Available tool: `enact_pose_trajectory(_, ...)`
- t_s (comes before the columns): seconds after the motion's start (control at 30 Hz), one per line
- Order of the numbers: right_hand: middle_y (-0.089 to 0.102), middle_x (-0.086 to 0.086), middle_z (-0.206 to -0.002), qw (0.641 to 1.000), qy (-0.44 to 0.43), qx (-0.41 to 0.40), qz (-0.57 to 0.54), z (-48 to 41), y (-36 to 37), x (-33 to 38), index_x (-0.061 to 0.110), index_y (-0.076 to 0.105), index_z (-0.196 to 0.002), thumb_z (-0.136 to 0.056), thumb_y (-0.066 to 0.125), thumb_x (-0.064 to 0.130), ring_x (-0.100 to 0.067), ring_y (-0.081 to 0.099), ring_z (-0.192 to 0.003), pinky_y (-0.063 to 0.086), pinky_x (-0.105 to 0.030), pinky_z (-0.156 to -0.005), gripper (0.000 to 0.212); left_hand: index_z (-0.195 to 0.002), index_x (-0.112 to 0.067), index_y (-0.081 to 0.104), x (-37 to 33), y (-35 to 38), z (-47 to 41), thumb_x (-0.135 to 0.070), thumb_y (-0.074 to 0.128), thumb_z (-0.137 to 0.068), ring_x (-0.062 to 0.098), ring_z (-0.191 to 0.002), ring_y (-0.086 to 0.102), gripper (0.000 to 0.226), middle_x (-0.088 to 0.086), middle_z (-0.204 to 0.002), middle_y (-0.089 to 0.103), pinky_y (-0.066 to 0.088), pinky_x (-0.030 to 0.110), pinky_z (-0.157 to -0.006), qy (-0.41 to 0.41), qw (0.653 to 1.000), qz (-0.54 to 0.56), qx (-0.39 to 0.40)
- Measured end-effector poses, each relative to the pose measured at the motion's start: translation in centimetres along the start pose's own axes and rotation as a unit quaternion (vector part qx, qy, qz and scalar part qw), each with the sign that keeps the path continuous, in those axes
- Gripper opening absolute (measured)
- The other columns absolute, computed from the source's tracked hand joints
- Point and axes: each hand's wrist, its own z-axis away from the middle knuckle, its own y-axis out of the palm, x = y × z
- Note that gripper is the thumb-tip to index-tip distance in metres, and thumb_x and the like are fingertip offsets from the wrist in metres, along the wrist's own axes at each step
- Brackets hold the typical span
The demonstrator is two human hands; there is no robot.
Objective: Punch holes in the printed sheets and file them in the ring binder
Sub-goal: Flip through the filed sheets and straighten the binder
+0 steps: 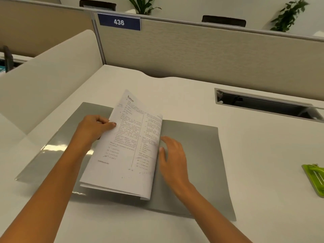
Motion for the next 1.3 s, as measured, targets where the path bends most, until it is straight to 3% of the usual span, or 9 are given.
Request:
enact_pose_trajectory(0.1,0.027,-0.002,-0.157,0.996,0.02,0.043,0.081,0.3,0.8,-3.5,0.013,0.028,-0.149,-0.101,0.041,0.027,-0.015,0.017,-0.147,0.005,-0.019,-0.117,0.052,-0.087,-0.008,0.06,1.1,-0.4,-0.6,-0.012,0.074,-0.081,0.026,-0.073,0.066,0.016,0.014,-0.09,0.07,0.053,0.034,-0.066,-0.018,0.999,0.029,0.01)
enact_pose_trajectory(0.2,0.011,-0.001,-0.161,0.989,0.012,0.069,0.13,0.7,1.6,-4.9,0.013,0.015,-0.153,-0.102,0.032,0.036,-0.014,0.003,-0.149,-0.005,-0.023,-0.118,0.059,-0.11,-0.01,0.057,2.5,-0.7,-1.2,-0.014,0.075,-0.08,0.027,-0.077,0.067,0.035,0.013,-0.096,0.069,0.055,0.037,-0.069,-0.045,0.997,0.052,0.021)
enact_pose_trajectory(0.33,0.01,-0.002,-0.161,0.983,0.0,0.058,0.172,1.0,2.3,-5.5,0.011,0.014,-0.153,-0.094,0.013,0.047,-0.014,0.004,-0.149,-0.005,-0.026,-0.119,0.068,-0.115,-0.01,0.061,4.3,-0.5,-1.6,-0.014,0.072,-0.083,0.031,-0.085,0.069,0.034,0.014,-0.1,0.072,0.057,0.041,-0.075,-0.07,0.995,0.052,0.052)
enact_pose_trajectory(0.53,0.011,-0.002,-0.161,0.983,-0.005,0.052,0.178,0.9,2.4,-6.0,0.012,0.014,-0.153,-0.095,0.015,0.047,-0.013,0.005,-0.149,-0.002,-0.027,-0.12,0.068,-0.097,-0.005,0.071,5.2,-0.2,-1.7,-0.014,0.069,-0.085,0.038,-0.093,0.069,0.015,0.017,-0.099,0.074,0.053,0.049,-0.09,-0.09,0.992,0.033,0.079)
enact_pose_trajectory(0.8,0.012,-0.001,-0.161,0.984,-0.009,0.046,0.171,0.8,2.5,-6.2,0.012,0.016,-0.153,-0.096,0.017,0.046,-0.013,0.007,-0.149,-0.003,-0.025,-0.119,0.067,-0.093,-0.004,0.072,5.0,-0.1,-1.8,-0.015,0.07,-0.084,0.039,-0.09,0.069,0.015,0.018,-0.098,0.073,0.053,0.051,-0.09,-0.091,0.993,0.026,0.068)
enact_pose_trajectory(1.0,0.047,0.0,-0.146,0.999,0.029,-0.025,0.002,1.0,1.5,-6.1,0.012,0.052,-0.135,-0.098,0.049,0.021,-0.014,0.037,-0.139,0.022,-0.024,-0.117,0.038,-0.098,-0.01,0.071,1.7,-0.3,-0.7,-0.012,0.065,-0.087,0.018,-0.072,0.074,0.013,0.009,-0.091,0.076,0.059,0.025,-0.058,-0.048,0.988,0.114,0.089)
enact_pose_trajectory(1.1,0.061,0.004,-0.131,0.991,0.065,-0.052,-0.105,1.0,0.2,-5.5,0.017,0.063,-0.12,-0.095,0.055,0.013,-0.006,0.054,-0.123,0.038,-0.019,-0.108,0.027,-0.102,-0.005,0.07,-1.3,0.6,0.7,-0.01,0.062,-0.089,0.015,-0.068,0.073,0.016,0.007,-0.083,0.077,0.058,0.023,-0.055,-0.03,0.973,0.19,0.124)
enact_pose_trajectory(1.2,0.07,0.008,-0.113,0.969,0.131,-0.045,-0.203,0.6,-1.6,-4.9,0.018,0.069,-0.111,-0.095,0.056,0.015,0.003,0.061,-0.105,0.045,-0.011,-0.094,0.021,-0.097,-0.005,0.07,-3.7,3.4,2.2,-0.007,0.059,-0.09,0.009,-0.066,0.071,0.013,0.001,-0.077,0.076,0.058,0.019,-0.059,-0.007,0.959,0.237,0.156)
enact_pose_trajectory(1.3,0.073,0.0,-0.107,0.908,0.23,-0.049,-0.347,-0.6,-3.4,-4.8,0.013,0.069,-0.107,-0.096,0.053,0.019,-0.013,0.069,-0.099,0.053,-0.03,-0.093,0.021,-0.101,-0.004,0.068,-5.1,7.9,3.8,-0.005,0.058,-0.091,0.007,-0.067,0.07,0.015,0.0,-0.078,0.075,0.057,0.018,-0.062,0.007,0.948,0.25,0.195)
